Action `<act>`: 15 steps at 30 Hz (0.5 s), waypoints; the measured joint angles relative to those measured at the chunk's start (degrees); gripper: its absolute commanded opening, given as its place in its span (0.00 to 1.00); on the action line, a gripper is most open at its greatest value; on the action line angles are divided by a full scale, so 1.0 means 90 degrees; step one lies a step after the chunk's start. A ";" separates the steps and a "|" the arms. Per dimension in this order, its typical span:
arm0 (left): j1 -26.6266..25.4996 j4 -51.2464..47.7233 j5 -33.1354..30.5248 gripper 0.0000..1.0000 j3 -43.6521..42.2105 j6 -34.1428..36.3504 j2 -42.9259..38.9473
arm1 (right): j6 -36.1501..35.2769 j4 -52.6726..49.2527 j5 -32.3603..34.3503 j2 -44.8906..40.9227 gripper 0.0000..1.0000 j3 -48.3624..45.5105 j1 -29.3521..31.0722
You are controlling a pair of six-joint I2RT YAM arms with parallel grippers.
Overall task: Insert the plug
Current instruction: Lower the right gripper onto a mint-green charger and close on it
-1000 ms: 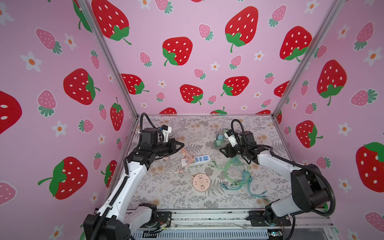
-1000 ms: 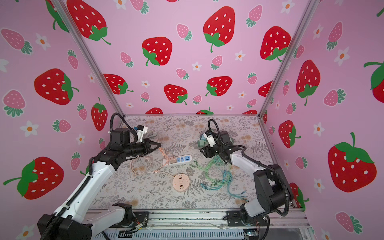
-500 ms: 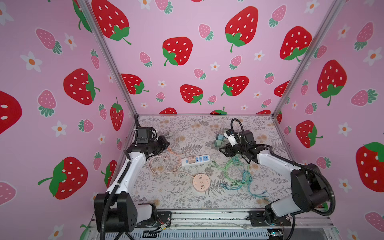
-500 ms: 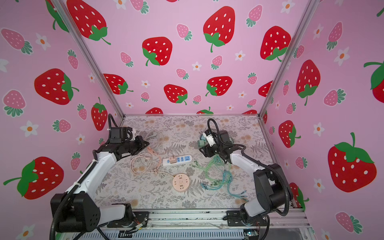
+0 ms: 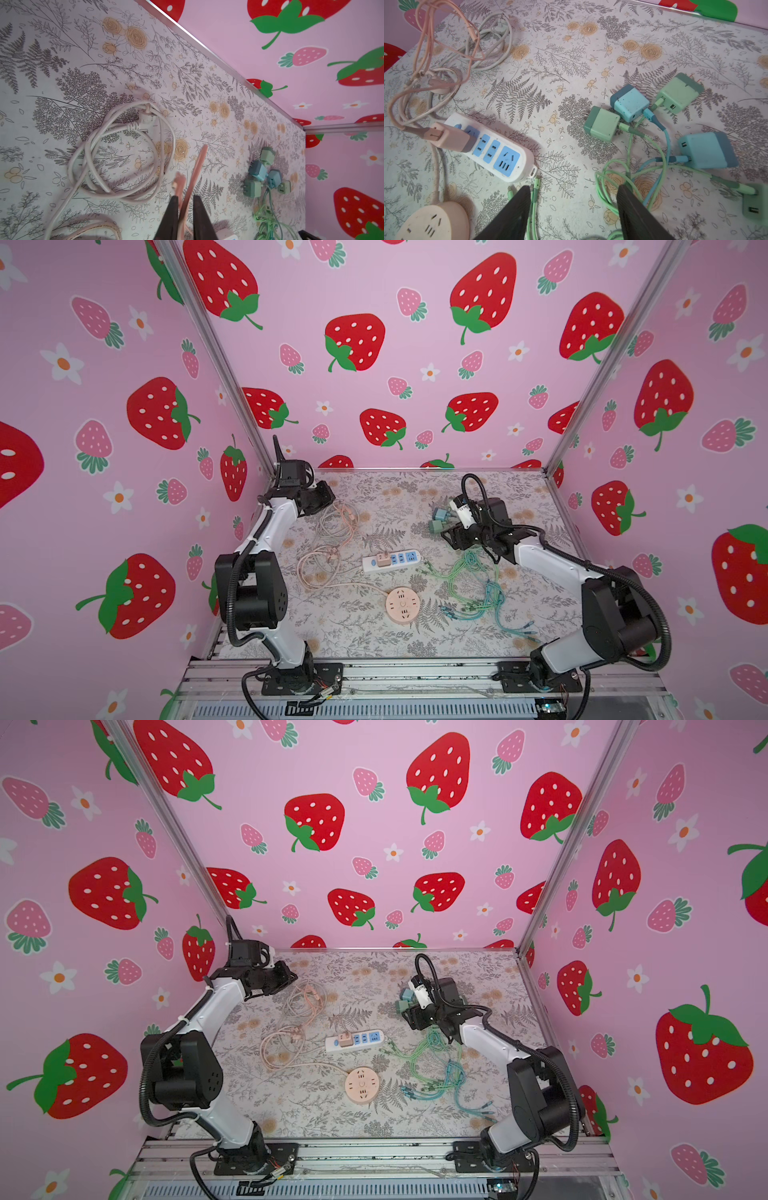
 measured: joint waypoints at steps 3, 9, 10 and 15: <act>0.0024 -0.0187 0.0080 0.47 0.0000 0.0000 0.0085 | -0.0121 -0.0073 0.0121 0.0185 0.71 0.0262 -0.0015; 0.0024 -0.0464 0.0051 0.58 -0.0335 -0.0012 -0.0483 | -0.0784 -0.0493 0.0138 0.0661 0.81 0.0911 -0.0058; 0.0022 -0.0525 0.0041 0.59 -0.0413 -0.0010 -0.0680 | -0.0962 -0.0590 0.0129 0.0755 0.82 0.1049 -0.0070; -0.0136 -0.0610 0.0041 0.64 -0.0780 0.0078 -0.1634 | -0.1977 -0.1122 0.0032 0.1260 0.87 0.1797 -0.0085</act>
